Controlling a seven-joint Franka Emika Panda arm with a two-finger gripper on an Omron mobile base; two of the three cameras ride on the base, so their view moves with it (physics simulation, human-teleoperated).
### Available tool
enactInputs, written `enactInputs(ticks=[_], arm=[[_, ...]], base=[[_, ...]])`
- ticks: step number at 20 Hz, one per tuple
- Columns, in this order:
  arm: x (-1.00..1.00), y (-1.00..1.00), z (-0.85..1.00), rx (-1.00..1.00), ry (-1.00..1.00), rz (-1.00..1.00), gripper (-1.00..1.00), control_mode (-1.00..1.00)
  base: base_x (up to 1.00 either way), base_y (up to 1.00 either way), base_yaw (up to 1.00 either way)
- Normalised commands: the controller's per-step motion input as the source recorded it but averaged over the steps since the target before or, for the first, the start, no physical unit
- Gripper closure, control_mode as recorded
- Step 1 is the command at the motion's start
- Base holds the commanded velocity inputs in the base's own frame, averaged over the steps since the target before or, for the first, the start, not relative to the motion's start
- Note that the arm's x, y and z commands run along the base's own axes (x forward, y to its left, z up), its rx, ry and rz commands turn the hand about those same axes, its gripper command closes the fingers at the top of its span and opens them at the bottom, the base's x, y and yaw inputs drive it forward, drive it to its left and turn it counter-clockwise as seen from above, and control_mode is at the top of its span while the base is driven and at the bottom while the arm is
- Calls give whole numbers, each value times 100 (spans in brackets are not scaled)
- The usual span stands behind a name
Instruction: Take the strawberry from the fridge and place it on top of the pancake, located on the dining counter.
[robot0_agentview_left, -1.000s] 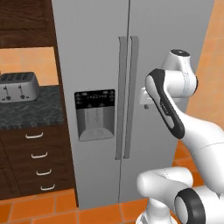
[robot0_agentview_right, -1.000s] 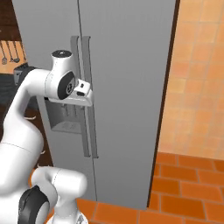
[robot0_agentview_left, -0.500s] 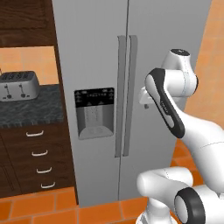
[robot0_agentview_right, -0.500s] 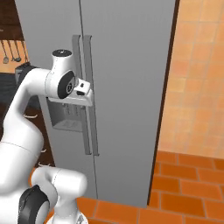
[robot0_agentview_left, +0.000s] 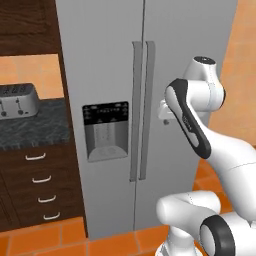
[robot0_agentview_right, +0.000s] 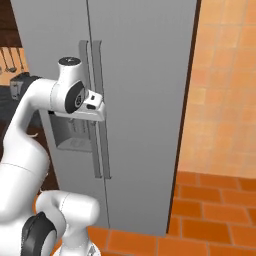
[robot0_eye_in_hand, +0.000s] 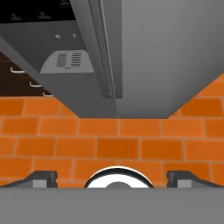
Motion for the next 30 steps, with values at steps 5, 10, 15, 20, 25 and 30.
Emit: enactInputs(ticks=[5, 10, 15, 20, 25, 30], arm=[[0, 0, 0, 0, 0, 0, -100, 100], [0, 0, 0, 0, 0, 0, -100, 100], [0, 0, 0, 0, 0, 0, -100, 100], [0, 0, 0, 0, 0, 0, -100, 100], [0, 0, 0, 0, 0, 0, -100, 100], [0, 0, 0, 0, 0, 0, -100, 100]], base=[[0, 86, -23], [0, 89, -34], [1, 79, -46], [13, 64, -42], [66, 13, -24], [21, 4, -7]])
